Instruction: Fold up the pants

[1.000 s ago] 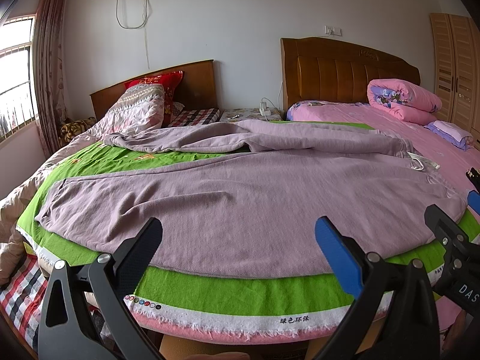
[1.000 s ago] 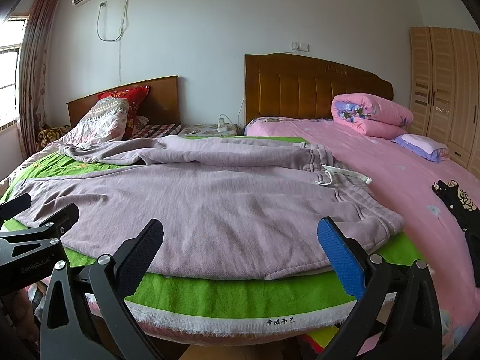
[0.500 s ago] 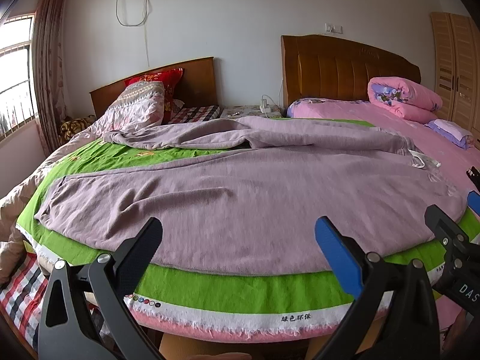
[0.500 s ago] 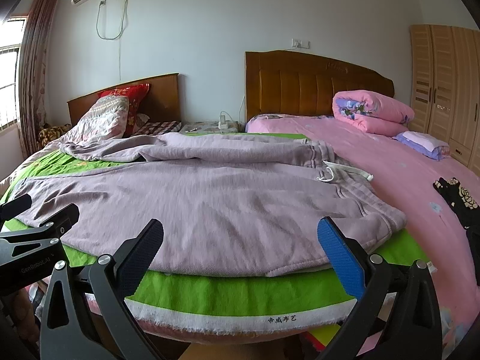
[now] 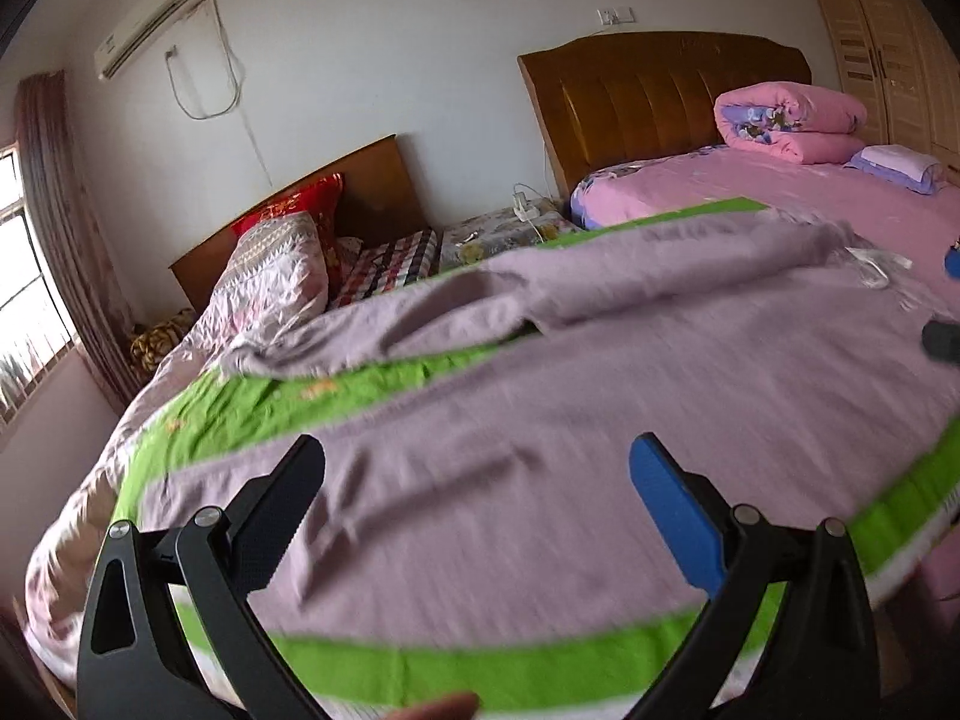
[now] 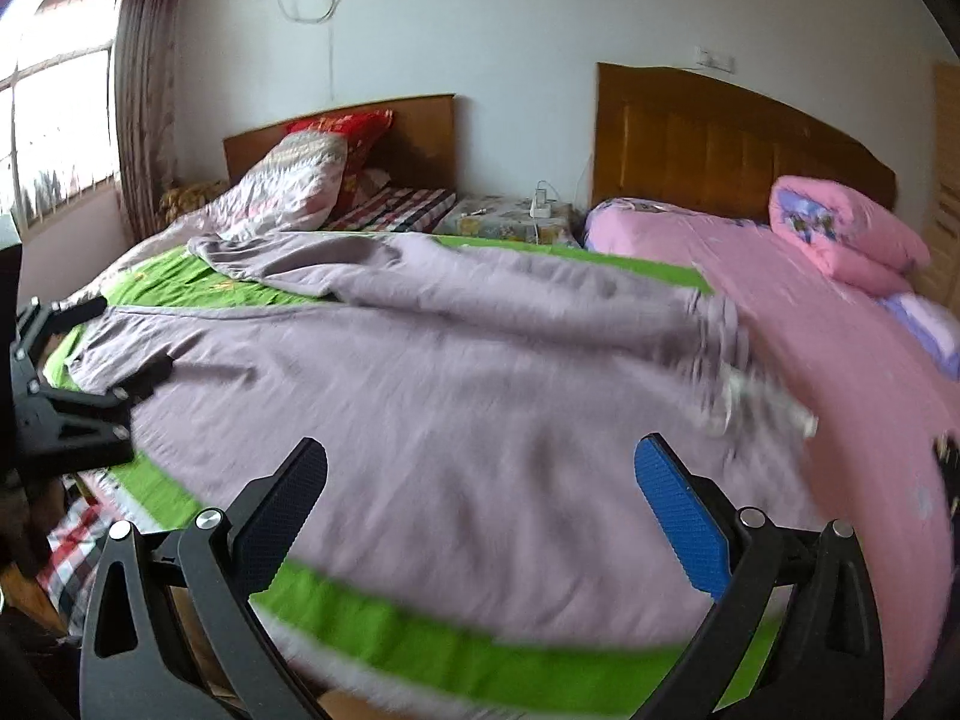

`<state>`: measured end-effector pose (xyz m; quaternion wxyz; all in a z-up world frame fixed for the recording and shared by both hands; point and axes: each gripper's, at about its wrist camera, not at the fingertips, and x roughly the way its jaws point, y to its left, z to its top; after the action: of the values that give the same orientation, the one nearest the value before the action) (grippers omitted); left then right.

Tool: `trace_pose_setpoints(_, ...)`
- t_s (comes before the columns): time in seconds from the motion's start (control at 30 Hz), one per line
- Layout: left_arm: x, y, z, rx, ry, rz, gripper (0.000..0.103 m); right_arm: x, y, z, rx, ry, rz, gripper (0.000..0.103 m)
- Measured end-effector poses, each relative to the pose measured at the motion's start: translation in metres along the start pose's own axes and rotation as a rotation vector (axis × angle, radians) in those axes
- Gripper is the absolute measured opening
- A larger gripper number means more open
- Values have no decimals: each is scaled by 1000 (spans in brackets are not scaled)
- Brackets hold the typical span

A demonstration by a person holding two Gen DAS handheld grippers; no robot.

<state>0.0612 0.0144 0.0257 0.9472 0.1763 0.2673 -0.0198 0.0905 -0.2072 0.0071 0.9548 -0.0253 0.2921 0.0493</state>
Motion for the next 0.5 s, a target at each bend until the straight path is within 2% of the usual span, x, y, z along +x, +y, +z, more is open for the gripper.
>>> trace_pose_setpoints(0.07, 24, 13, 22, -13, 57, -30, 102, 16, -14, 29, -57, -16, 1, 99)
trace_pose_setpoints(0.1, 37, 18, 32, -23, 95, -71, 102, 29, -20, 42, -84, -6, 8, 99)
trace_pose_setpoints(0.13, 57, 24, 44, -47, 144, -143, 102, 49, -28, 57, -103, 18, 20, 99)
trace_pose_setpoints(0.2, 87, 31, 61, -82, 203, -208, 102, 90, -45, 83, -100, 88, 64, 99)
trace_pose_setpoints(0.27, 119, 37, 80, -132, 220, -225, 102, 138, -59, 110, -103, 128, 92, 99)
trace_pose_setpoints(0.3, 137, 41, 90, -161, 227, -259, 102, 159, -62, 118, -117, 149, 101, 99)
trace_pose_setpoints(0.4, 175, 51, 110, -272, 281, -344, 102, 236, -73, 148, -177, 259, 125, 99)
trace_pose_setpoints(0.5, 218, 68, 121, -467, 353, -464, 101, 290, -79, 161, -243, 326, 142, 99)
